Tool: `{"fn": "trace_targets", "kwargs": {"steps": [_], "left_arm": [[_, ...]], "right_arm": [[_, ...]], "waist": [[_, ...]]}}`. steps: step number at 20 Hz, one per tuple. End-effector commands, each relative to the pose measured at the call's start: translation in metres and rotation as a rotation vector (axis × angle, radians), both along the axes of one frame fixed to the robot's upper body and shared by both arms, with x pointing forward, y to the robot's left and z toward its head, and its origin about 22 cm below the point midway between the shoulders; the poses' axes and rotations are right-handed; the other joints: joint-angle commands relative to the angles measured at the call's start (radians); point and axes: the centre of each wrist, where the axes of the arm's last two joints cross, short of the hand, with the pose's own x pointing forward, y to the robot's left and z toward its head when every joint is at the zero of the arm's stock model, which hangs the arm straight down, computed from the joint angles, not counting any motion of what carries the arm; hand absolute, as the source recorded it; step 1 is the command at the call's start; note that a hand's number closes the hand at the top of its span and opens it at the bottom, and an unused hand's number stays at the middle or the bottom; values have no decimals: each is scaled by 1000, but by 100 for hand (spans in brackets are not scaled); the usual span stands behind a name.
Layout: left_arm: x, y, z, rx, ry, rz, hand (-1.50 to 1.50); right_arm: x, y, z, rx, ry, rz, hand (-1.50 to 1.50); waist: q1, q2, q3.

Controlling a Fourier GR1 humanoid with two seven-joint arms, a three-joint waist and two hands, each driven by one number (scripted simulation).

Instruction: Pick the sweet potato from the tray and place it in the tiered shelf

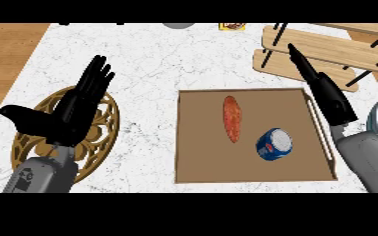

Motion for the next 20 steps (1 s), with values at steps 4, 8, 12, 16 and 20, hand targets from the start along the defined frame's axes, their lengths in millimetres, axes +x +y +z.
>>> {"fn": "trace_targets", "kwargs": {"steps": [4,8,12,16,20], "left_arm": [[-21,69,-30,217,144,153,0],[-31,83,-44,240,245,231,0],[-35,94,-52,259,262,260,0],[-44,113,-63,243,278,258,0],[-51,115,-67,265,291,272,0]], "right_arm": [[13,97,-6,218,-31,-169,150],[12,12,-43,-18,-28,-697,150],[-4,133,-73,84,-97,-726,-150],[-14,201,-67,88,-50,-687,-150],[0,197,-85,-133,34,-758,-150]], "waist": [[47,19,-19],[-11,16,-31],[21,15,-23],[6,9,-24],[-12,-1,-28]]}}
